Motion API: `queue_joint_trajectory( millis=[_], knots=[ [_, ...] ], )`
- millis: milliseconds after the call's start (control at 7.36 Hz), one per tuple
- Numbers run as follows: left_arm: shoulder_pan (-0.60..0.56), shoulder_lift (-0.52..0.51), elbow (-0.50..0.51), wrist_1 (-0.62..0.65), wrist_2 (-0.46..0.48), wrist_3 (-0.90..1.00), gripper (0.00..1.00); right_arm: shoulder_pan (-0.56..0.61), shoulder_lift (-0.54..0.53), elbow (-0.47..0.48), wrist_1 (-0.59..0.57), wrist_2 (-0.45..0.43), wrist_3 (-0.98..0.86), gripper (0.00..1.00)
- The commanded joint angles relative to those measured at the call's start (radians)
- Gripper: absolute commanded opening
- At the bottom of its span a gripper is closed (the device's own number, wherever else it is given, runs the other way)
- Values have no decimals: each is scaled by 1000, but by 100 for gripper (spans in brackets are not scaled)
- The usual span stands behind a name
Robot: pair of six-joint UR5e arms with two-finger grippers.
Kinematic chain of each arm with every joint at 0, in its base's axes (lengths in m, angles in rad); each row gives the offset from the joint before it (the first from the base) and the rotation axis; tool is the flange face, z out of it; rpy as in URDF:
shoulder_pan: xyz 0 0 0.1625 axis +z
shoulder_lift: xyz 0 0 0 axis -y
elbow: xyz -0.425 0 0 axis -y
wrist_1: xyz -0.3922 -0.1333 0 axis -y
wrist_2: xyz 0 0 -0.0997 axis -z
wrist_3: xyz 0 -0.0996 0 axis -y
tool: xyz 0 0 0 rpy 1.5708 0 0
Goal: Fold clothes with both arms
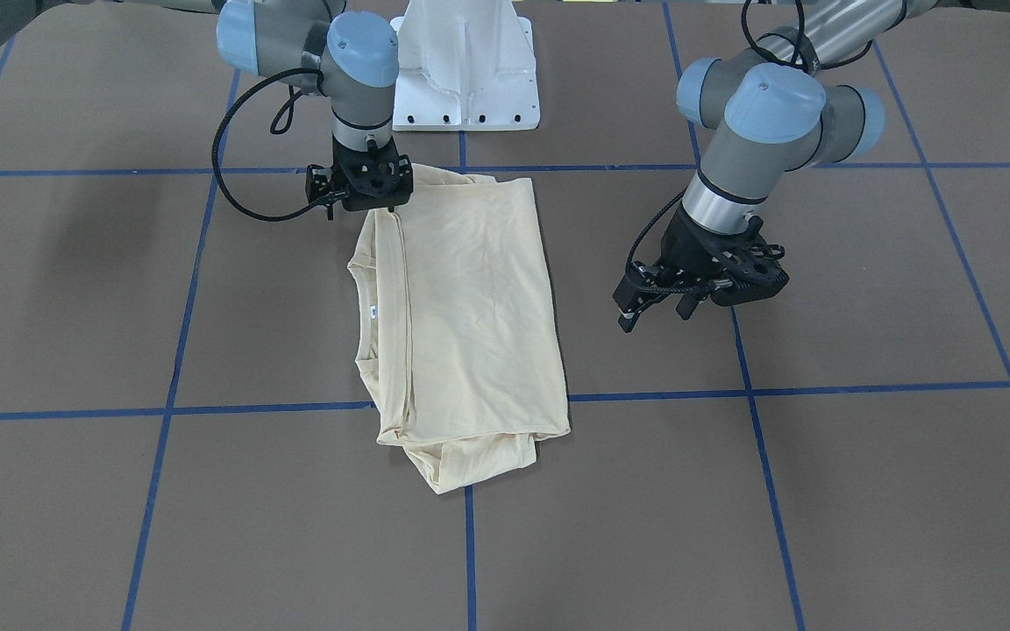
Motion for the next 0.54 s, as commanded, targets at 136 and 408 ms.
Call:
queue_joint_trajectory(
  millis=[136, 408],
  knots=[
    [2, -1, -1, 0, 0, 0, 100, 47, -71, 67, -12, 25, -26, 100],
    [1, -1, -9, 2, -2, 0, 100, 50, -50, 92, 32, 10, -26, 100]
  ],
)
